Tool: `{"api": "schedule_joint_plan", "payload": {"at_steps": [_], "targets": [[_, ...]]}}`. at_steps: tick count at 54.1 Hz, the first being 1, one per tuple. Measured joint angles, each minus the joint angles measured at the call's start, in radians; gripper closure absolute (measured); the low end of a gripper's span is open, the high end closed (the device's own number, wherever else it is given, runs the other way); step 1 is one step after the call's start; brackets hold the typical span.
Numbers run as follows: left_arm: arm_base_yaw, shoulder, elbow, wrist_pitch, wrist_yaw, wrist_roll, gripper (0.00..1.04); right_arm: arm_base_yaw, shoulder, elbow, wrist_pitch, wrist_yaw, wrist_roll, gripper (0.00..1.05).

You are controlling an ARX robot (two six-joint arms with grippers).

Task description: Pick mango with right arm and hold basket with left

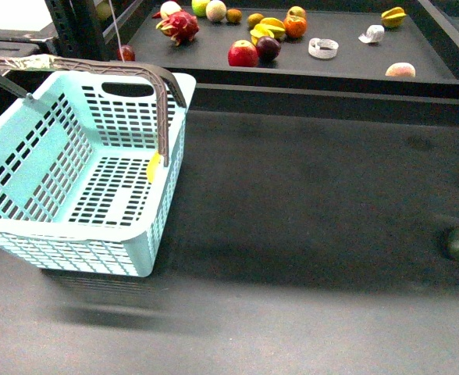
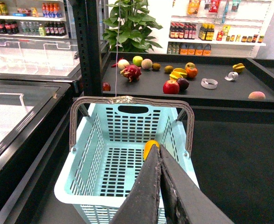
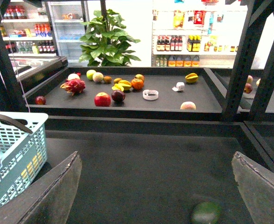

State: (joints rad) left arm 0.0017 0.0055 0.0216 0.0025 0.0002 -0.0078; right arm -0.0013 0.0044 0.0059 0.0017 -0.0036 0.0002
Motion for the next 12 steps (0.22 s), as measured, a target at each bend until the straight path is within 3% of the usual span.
{"api": "schedule_joint_plan", "payload": {"at_steps": [12], "targets": [[0.000,-0.001,0.000,0.000,0.000,0.000,1.00,0.000,0.000,0.000,0.000,0.000,0.000,0.08]]}}
